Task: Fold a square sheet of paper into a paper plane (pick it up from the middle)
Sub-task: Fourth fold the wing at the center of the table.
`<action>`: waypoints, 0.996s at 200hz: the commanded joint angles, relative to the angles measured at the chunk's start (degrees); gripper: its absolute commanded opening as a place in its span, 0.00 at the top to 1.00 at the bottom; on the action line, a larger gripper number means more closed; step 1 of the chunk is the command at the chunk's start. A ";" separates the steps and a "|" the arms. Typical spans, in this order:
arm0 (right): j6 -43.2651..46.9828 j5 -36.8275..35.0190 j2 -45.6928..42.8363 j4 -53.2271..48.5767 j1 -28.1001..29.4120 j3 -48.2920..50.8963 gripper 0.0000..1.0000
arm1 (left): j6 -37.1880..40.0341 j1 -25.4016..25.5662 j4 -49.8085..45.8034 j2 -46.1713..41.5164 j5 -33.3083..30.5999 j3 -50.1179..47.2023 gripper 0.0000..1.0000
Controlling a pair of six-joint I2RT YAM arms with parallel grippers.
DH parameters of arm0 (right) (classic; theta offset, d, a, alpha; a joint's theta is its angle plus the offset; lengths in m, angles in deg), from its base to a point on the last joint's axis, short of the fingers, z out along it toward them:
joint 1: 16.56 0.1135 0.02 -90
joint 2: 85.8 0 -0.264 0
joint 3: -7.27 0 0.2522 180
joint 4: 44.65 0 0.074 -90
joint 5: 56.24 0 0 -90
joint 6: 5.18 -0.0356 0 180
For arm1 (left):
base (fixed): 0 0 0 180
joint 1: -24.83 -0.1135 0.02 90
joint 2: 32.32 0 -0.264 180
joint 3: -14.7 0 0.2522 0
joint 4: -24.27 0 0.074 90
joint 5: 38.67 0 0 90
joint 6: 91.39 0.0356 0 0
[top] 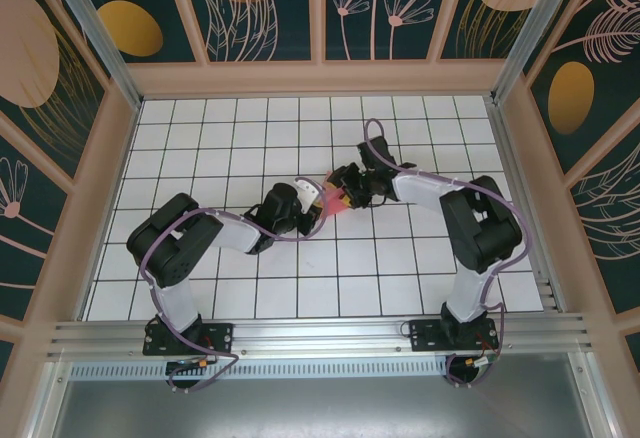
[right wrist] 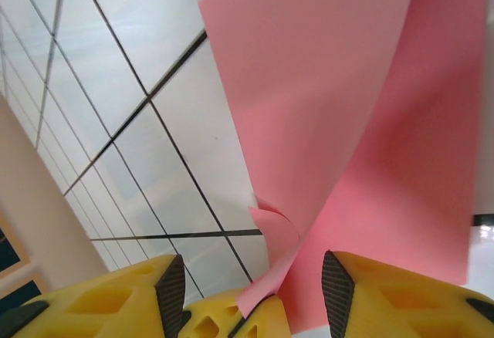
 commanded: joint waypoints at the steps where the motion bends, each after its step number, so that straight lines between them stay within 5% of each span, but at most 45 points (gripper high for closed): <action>1: 6.31 2.48 -4.25 4.96 -1.37 3.06 0.48 | -6.59 0.17 3.07 -0.44 -0.68 -1.87 0.94; 92: 15.19 6.41 -5.02 12.40 -1.74 11.03 0.57 | -26.54 0.11 4.63 -1.90 1.10 -3.08 0.96; 199: 19.48 10.93 1.60 14.04 -1.79 7.77 0.62 | -36.26 -0.04 4.31 -1.14 4.77 -2.11 0.95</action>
